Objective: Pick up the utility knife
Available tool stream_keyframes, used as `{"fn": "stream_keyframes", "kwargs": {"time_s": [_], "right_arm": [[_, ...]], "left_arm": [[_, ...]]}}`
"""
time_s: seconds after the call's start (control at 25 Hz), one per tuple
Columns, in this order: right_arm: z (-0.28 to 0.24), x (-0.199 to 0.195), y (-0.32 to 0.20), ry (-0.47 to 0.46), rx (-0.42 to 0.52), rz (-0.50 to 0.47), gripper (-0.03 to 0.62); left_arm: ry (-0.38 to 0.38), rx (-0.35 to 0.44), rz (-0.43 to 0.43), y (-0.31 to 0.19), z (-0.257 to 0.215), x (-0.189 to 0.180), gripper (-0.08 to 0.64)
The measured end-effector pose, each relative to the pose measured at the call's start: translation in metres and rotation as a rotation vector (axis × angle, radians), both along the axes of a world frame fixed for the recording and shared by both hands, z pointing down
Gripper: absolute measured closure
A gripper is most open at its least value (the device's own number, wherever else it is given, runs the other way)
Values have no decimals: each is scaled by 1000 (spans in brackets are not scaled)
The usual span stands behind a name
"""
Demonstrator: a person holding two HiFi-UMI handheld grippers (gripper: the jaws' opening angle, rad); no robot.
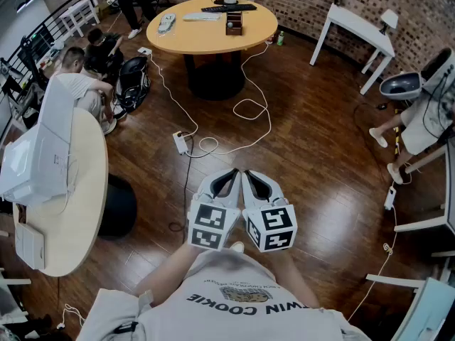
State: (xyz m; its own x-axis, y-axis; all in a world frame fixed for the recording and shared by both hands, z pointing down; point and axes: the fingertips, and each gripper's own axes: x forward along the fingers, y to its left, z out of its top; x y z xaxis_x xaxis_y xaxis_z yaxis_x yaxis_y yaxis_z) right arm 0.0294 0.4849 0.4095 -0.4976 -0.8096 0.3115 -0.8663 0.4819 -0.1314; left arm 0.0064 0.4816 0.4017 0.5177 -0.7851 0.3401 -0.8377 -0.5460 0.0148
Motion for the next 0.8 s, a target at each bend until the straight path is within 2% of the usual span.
{"fn": "stream_keyframes", "kwargs": {"time_s": [0.4, 0.8], "right_arm": [[9, -10, -76, 21, 3, 29, 591], [8, -45, -178, 50, 4, 59, 591]], "left_arm": [[19, 9, 7, -77, 11, -13, 554], [42, -4, 53, -180, 13, -47, 554]]}}
